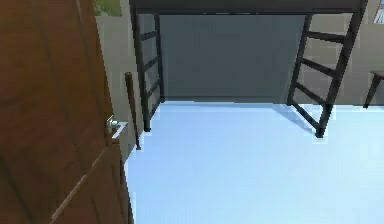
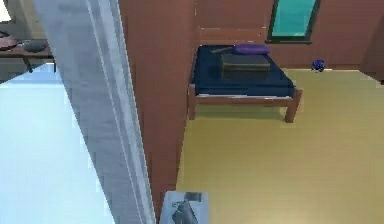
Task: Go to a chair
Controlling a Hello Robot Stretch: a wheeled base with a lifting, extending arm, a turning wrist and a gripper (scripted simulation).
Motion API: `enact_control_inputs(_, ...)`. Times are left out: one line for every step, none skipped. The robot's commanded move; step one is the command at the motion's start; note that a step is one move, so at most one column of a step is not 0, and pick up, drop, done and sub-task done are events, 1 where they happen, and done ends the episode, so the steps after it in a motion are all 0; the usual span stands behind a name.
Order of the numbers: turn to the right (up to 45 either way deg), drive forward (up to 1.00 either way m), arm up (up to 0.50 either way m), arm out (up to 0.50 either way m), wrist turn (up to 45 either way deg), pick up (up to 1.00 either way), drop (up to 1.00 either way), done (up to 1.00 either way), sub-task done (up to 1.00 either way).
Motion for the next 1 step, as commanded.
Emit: enact_control_inputs(0.0, 0.30, 0.00, 0.00, 0.0, 0.00, 0.00, 0.00, 0.00)
